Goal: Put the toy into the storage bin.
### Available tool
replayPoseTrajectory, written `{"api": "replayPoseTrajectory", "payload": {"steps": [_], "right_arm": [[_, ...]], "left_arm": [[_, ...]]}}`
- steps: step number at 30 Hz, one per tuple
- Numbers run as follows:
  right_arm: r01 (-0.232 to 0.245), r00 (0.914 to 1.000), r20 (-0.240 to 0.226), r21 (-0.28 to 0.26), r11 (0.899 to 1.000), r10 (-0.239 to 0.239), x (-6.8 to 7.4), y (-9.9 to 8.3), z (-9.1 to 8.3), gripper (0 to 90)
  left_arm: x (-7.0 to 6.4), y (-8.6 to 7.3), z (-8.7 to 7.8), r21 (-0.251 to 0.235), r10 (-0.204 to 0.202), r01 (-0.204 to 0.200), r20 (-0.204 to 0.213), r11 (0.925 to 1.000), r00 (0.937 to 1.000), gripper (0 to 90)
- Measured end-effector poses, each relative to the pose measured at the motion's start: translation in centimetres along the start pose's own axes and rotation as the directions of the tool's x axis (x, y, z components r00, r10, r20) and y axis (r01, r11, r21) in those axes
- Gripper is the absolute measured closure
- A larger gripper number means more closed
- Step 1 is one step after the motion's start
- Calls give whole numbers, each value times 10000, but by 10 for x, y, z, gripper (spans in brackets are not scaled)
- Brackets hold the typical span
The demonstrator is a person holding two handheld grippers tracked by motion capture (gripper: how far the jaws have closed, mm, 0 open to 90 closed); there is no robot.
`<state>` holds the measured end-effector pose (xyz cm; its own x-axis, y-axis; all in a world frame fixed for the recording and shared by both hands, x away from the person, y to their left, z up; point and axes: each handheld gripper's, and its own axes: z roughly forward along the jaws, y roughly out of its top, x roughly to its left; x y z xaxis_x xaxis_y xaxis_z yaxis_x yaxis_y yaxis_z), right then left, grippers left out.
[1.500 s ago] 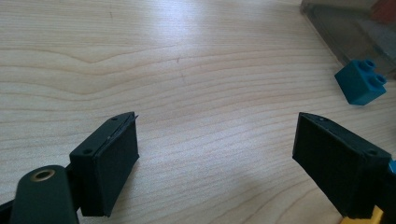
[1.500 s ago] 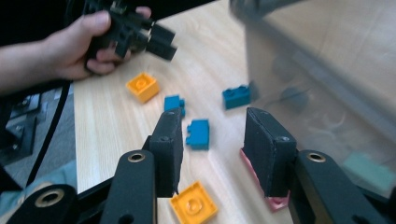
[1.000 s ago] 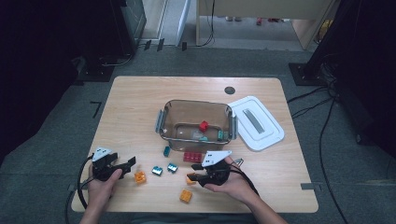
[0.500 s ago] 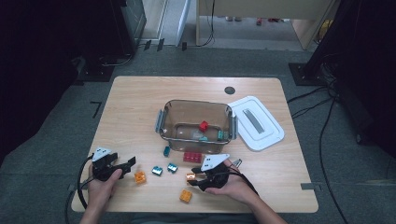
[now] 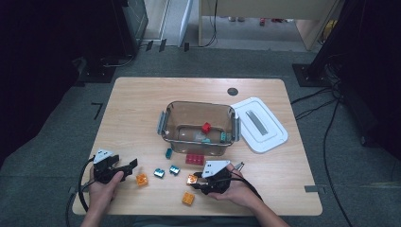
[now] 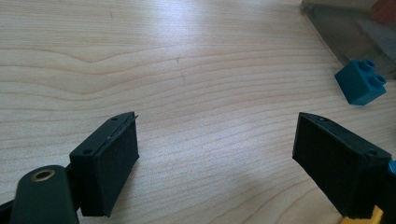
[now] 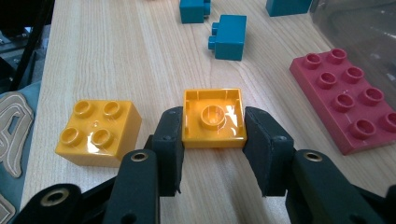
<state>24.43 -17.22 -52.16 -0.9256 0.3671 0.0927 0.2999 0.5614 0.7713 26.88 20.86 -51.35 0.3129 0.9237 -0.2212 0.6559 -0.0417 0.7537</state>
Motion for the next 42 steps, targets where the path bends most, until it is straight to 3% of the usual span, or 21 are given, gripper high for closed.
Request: {"api": "replayPoseTrajectory", "payload": {"steps": [11,20,31,42], "right_arm": [[-97,9999,-59,-194,9998,96,-1,3,-9,599],[-24,10000,9,-838,9965,25,-7,16,-37,600],[186,9993,335,-1555,9877,-136,-13,44,-76,600],[325,9987,449,-1957,9801,-242,-14,67,-99,600]], "left_arm": [[0,0,0,7,10,-10,-11,10000,10000,142],[0,0,0,17,18,-18,-28,10000,10000,141],[0,0,0,14,19,-19,-34,10000,10000,142],[0,0,0,16,33,-33,-39,10000,10000,142]]}}
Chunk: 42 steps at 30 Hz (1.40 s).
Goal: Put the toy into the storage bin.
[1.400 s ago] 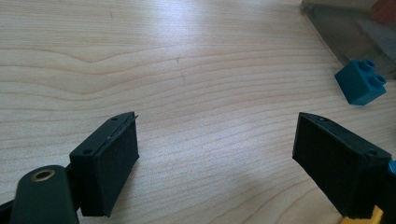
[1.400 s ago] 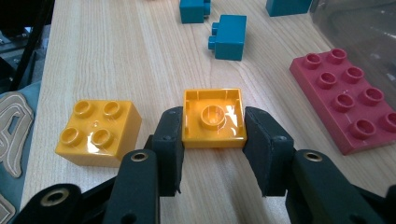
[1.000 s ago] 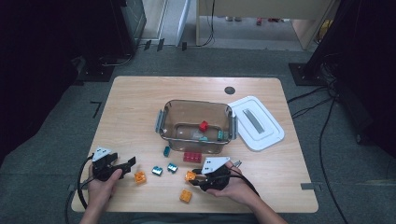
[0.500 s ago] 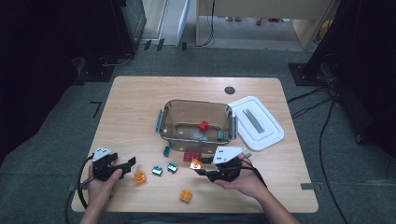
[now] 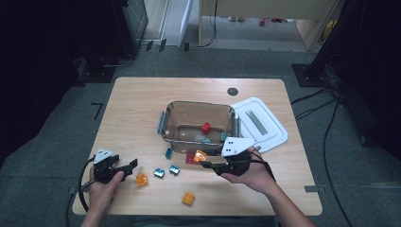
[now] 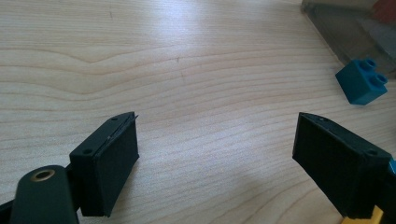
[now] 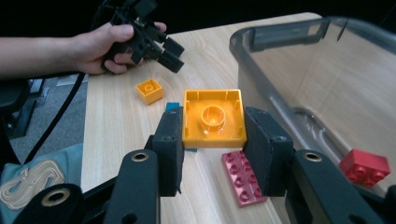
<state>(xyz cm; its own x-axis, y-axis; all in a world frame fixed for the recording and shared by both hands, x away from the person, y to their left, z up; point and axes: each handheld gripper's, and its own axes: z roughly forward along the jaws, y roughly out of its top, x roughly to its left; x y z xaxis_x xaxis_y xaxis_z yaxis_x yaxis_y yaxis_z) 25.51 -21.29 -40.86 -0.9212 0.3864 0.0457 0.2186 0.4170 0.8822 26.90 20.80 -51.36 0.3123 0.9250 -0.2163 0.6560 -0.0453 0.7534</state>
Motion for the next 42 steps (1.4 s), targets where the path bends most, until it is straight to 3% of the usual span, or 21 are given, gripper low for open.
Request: {"api": "replayPoseTrajectory", "payload": {"steps": [10,16,30,42], "right_arm": [[-10,9993,361,-96,10000,14,-9,19,-8,600],[-303,9957,878,-30,9995,304,-27,26,-6,600],[-1111,9772,1846,247,9935,1047,-65,27,9,600],[-2118,9503,2506,853,9736,1848,-85,19,21,600]], "left_arm": [[0,0,0,9,0,0,-4,10000,10000,142],[0,0,0,6,-22,22,3,10000,10000,142],[0,0,0,-18,-27,27,19,10000,10000,142],[1,0,0,-8,-20,20,44,10000,10000,142]]}}
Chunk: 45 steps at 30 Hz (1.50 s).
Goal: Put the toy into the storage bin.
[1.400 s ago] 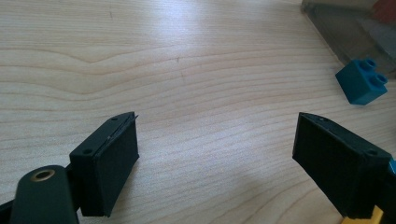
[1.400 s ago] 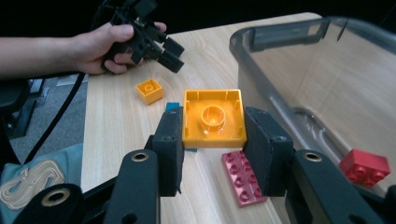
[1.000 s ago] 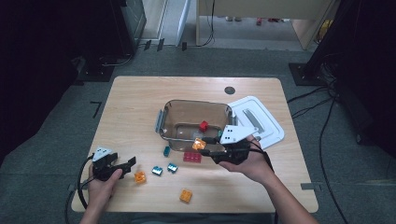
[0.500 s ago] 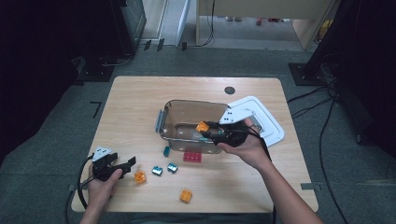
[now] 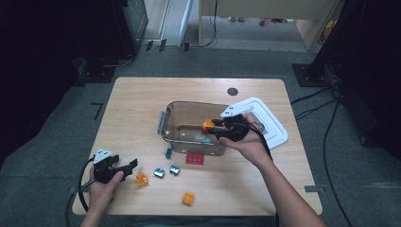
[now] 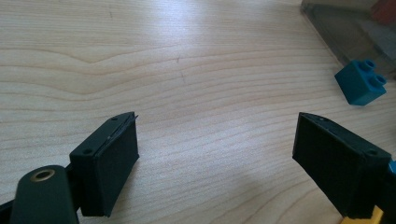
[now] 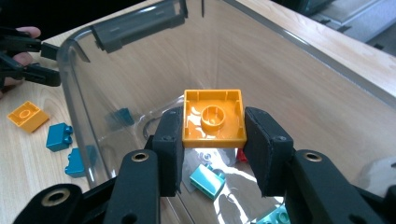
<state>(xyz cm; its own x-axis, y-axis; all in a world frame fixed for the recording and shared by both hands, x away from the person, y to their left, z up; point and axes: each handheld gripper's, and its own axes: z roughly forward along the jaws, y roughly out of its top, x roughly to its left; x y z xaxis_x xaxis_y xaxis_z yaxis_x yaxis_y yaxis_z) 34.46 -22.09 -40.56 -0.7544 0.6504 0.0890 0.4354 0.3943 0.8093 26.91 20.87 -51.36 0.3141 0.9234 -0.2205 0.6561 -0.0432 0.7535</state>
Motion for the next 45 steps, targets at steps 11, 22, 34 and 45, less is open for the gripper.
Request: {"api": "replayPoseTrajectory", "payload": {"steps": [11,22,34,45], "right_arm": [[-215,9998,54,261,9994,213,-3,-1,3,599],[-385,9988,305,331,9987,375,-4,-4,4,543],[-358,9992,150,-181,9992,361,4,-4,-11,533],[-87,9998,-194,-687,9976,74,26,-3,-28,485]], "left_arm": [[0,0,0,-2,4,-4,3,10000,10000,142],[0,0,0,-1,8,-8,9,10000,10000,142],[0,0,0,-1,3,-3,-1,10000,10000,142],[0,0,0,-7,1,-1,-11,10000,10000,142]]}}
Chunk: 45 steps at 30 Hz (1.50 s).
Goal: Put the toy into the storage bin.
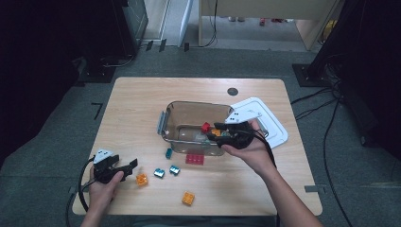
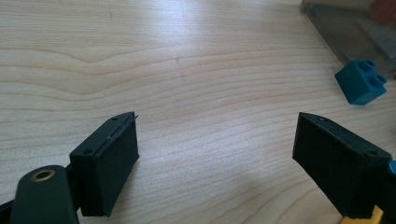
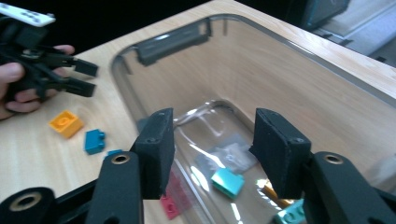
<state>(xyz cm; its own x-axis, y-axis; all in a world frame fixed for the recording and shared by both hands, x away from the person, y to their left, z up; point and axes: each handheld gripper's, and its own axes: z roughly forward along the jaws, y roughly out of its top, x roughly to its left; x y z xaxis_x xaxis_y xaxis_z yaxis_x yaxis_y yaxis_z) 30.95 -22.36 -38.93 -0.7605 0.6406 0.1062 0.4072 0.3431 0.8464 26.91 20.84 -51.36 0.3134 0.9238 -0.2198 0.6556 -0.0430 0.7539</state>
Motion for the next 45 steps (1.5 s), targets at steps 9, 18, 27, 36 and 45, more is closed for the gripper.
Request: {"api": "replayPoseTrajectory", "payload": {"steps": [9,18,27,36,45], "right_arm": [[422,9964,-733,-192,9989,-435,33,-11,-3,475],[789,9866,-1414,-221,9966,-812,60,-26,1,476],[850,9776,-1938,64,9964,-822,72,-51,16,477],[1002,9612,-2623,431,9940,-855,84,-79,31,480],[1107,9424,-3260,911,9897,-754,101,-103,51,484]], "left_arm": [[0,0,0,26,13,-13,3,10000,10000,142],[0,0,0,28,10,-10,-6,10000,10000,142],[0,0,0,10,-16,16,-2,10000,10000,142],[0,0,0,14,-17,17,-17,10000,10000,141],[0,0,0,14,-12,12,-9,10000,10000,142]]}}
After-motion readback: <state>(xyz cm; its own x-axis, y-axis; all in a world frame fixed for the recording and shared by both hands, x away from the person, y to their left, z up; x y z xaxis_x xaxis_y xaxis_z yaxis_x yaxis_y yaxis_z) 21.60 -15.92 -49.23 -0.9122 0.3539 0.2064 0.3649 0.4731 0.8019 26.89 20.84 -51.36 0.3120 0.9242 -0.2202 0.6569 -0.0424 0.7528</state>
